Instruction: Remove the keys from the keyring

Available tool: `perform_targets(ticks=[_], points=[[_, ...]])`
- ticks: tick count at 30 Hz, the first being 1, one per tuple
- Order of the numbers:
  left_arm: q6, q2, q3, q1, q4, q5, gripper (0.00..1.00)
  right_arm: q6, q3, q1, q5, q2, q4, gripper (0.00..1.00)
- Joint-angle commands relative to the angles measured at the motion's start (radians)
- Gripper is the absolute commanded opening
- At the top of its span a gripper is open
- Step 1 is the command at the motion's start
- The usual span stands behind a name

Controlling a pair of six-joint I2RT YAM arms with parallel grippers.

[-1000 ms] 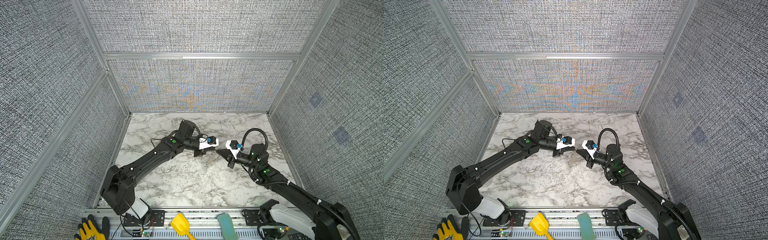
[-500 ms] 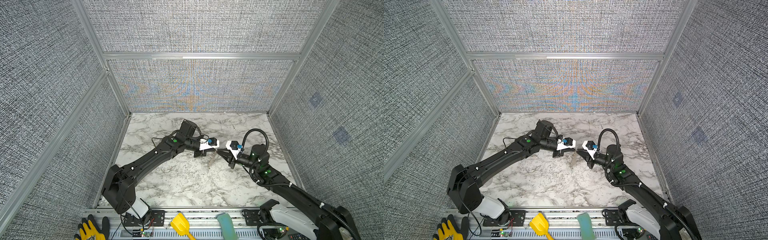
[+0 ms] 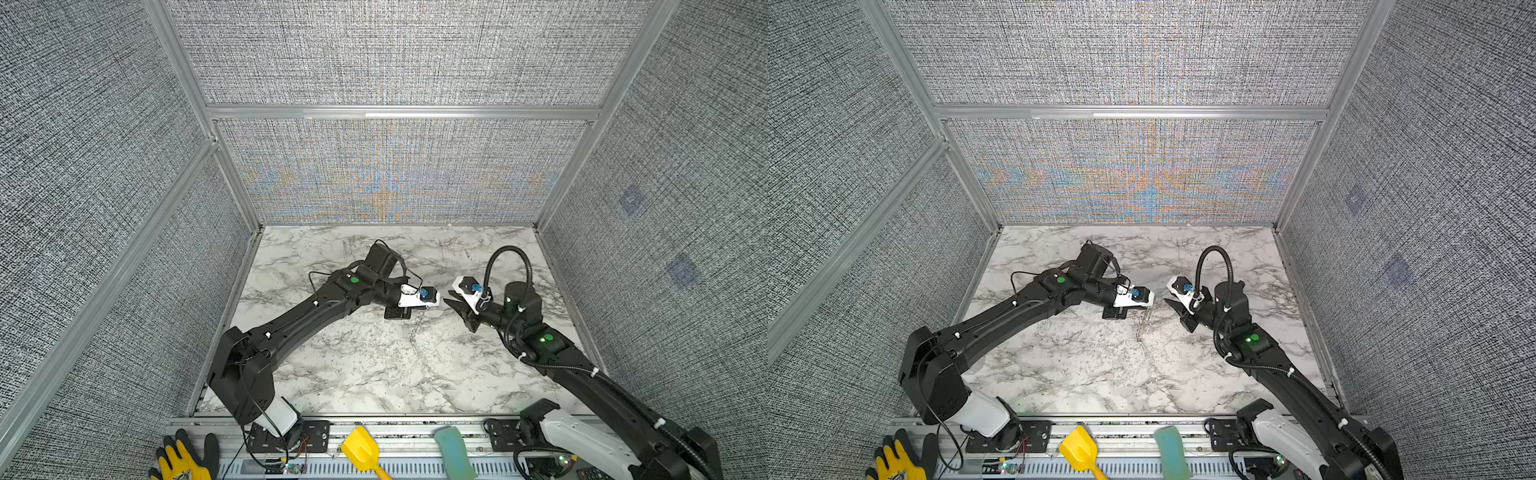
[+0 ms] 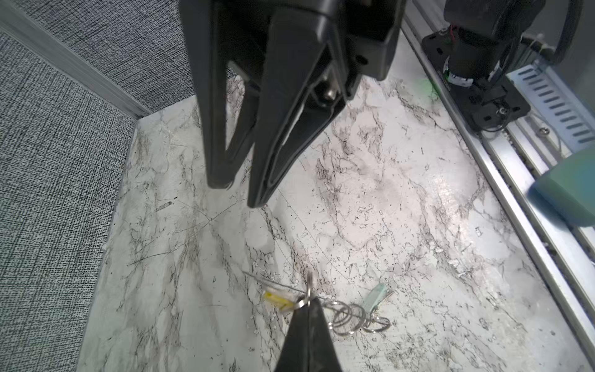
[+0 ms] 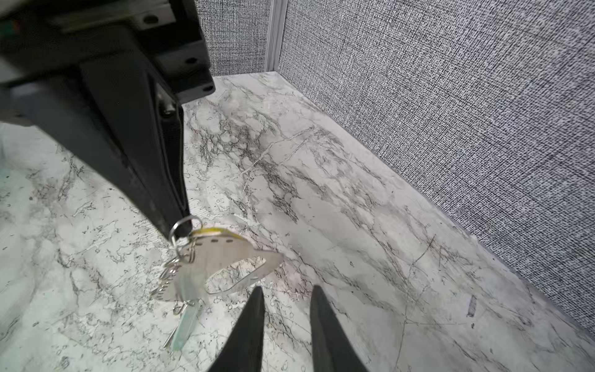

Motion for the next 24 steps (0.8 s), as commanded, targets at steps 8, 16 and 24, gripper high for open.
perform_targets(ticks=[8, 16, 24], points=[[-0.035, 0.046, 0.088, 0.001, -0.17, -0.211, 0.0, 0.143, 0.015, 0.0, 0.058, 0.112, -0.006, 0.31], [-0.044, 0.033, 0.087, 0.035, -0.296, -0.385, 0.0, 0.248, 0.011, 0.0, 0.062, 0.165, 0.019, 0.32], [-0.088, 0.114, 0.115, 0.039, -0.339, -0.388, 0.0, 0.28, 0.002, 0.001, 0.09, 0.182, -0.014, 0.32]])
